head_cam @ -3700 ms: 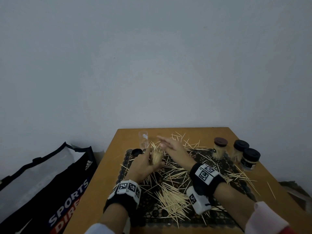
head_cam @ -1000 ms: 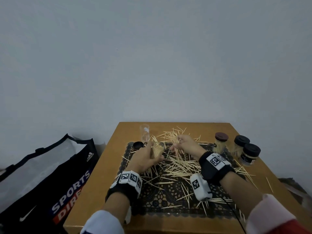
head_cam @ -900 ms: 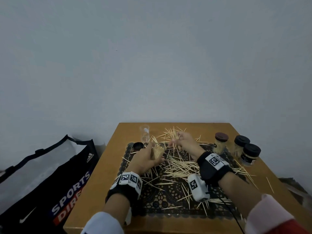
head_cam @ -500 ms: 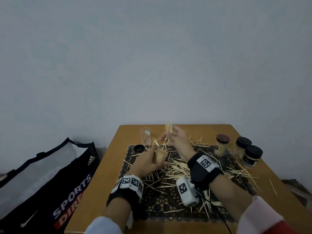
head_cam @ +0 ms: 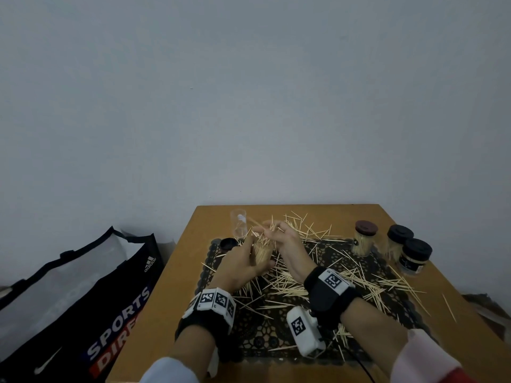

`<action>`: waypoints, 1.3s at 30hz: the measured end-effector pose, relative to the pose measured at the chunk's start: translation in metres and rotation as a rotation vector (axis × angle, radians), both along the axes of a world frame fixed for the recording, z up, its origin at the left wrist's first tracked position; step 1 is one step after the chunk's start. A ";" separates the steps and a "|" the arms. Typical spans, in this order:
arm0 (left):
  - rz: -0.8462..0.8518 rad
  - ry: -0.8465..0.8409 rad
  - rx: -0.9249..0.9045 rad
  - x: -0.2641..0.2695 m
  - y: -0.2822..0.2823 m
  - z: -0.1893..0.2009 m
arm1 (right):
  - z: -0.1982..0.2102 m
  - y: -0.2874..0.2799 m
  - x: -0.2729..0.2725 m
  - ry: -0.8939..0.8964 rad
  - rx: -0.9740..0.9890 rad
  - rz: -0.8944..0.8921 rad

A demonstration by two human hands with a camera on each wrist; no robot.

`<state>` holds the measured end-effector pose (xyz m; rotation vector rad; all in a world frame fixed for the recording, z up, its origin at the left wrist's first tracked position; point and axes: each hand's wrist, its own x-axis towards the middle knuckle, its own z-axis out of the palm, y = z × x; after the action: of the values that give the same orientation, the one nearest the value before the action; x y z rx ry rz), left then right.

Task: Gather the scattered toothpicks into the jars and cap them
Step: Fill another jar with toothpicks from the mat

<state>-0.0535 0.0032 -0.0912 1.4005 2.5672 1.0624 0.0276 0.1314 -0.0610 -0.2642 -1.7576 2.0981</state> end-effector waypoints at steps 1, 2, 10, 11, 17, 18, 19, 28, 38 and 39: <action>0.004 0.003 -0.019 0.000 0.000 0.000 | 0.001 0.001 -0.001 0.008 -0.007 0.001; 0.005 0.012 -0.031 0.000 0.000 0.001 | 0.002 0.002 -0.001 0.011 -0.002 0.004; -0.013 0.038 -0.034 0.002 0.000 0.003 | 0.005 -0.005 -0.004 -0.011 0.197 -0.036; -0.018 0.038 -0.034 0.003 0.000 0.003 | 0.004 -0.006 -0.004 -0.014 0.206 -0.040; -0.023 0.070 -0.064 0.001 -0.001 0.002 | 0.001 -0.001 -0.002 -0.090 0.290 0.074; -0.025 0.063 -0.066 0.001 -0.002 0.002 | 0.002 0.002 -0.002 -0.121 0.329 0.106; -0.027 0.049 -0.063 0.001 -0.002 0.002 | 0.003 0.004 -0.001 -0.152 0.363 0.133; -0.060 -0.019 -0.038 -0.002 -0.001 -0.002 | 0.002 0.030 0.005 -0.190 0.299 0.104; -0.125 0.000 -0.057 0.001 -0.002 0.000 | 0.002 0.032 0.006 -0.096 0.240 0.025; -0.123 -0.011 -0.048 0.002 -0.002 0.001 | 0.002 0.031 0.007 -0.091 0.279 0.001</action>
<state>-0.0516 0.0012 -0.0903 1.5144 2.4455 0.9802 0.0343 0.1628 -0.0588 -0.2826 -2.0751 1.8377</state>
